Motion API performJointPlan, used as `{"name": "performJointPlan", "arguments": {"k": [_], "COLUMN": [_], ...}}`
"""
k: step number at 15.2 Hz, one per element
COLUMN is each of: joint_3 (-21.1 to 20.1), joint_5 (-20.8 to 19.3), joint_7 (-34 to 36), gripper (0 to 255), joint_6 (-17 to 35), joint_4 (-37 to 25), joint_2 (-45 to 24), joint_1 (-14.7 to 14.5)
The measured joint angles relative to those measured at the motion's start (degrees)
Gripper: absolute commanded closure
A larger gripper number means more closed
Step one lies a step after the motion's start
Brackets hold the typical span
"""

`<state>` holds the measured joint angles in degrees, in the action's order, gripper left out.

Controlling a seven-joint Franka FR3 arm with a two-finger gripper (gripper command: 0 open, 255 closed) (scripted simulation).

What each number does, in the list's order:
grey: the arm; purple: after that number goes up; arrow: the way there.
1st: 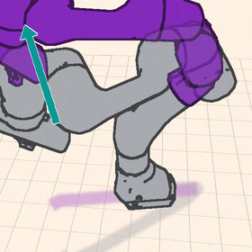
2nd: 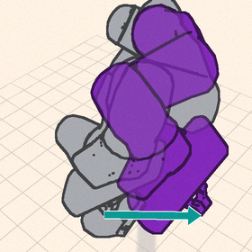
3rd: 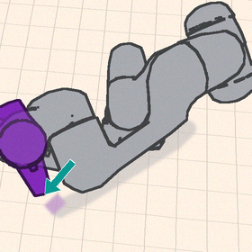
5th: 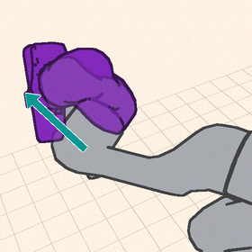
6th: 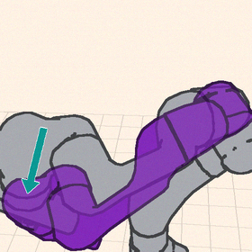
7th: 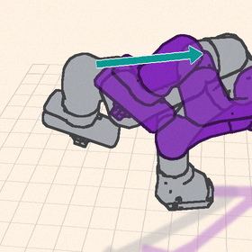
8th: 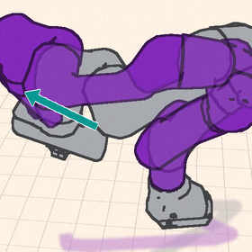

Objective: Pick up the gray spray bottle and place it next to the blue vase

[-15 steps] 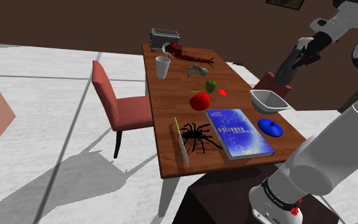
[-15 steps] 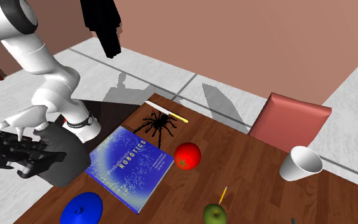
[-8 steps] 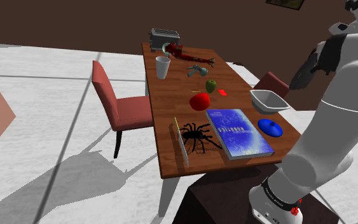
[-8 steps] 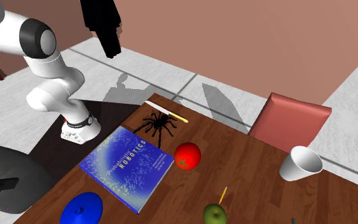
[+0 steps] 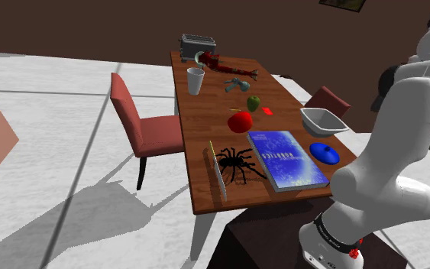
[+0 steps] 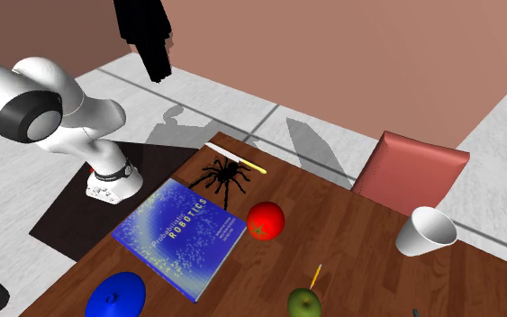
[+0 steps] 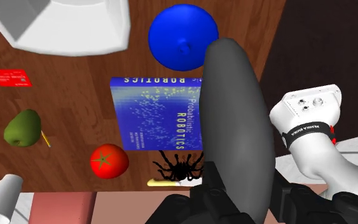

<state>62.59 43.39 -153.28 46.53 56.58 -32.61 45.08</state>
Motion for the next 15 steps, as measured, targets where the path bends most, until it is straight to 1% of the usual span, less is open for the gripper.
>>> {"name": "performJointPlan", "arguments": {"k": [1,2,4,6,8,11,13,15], "joint_3": [-1.61,-3.7,-3.87,-2.94,-1.53,-0.42,-0.17,0.53], "joint_5": [2.05,4.78,5.01,3.64,1.63,-0.01,-0.37,-1.32], "joint_7": [-0.01,0.76,-0.45,-2.07,-3.98,-5.6,-6.15,-7.09], "gripper": [255,255,255,255,255,255,255,255], "joint_6": [-2.05,-4.43,-4.29,-2.57,0.19,3.01,4.48,6.53], "joint_4": [-5.01,-11.37,-11.77,-8.54,-3.33,1.41,3.28,6.63], "joint_2": [-2.47,-5.28,-6.21,-5.78,-4.79,-4.03,-4.1,-3.55], "joint_1": [4.84,10.54,11.97,10.08,6.67,3.76,2.71,0.68]}}
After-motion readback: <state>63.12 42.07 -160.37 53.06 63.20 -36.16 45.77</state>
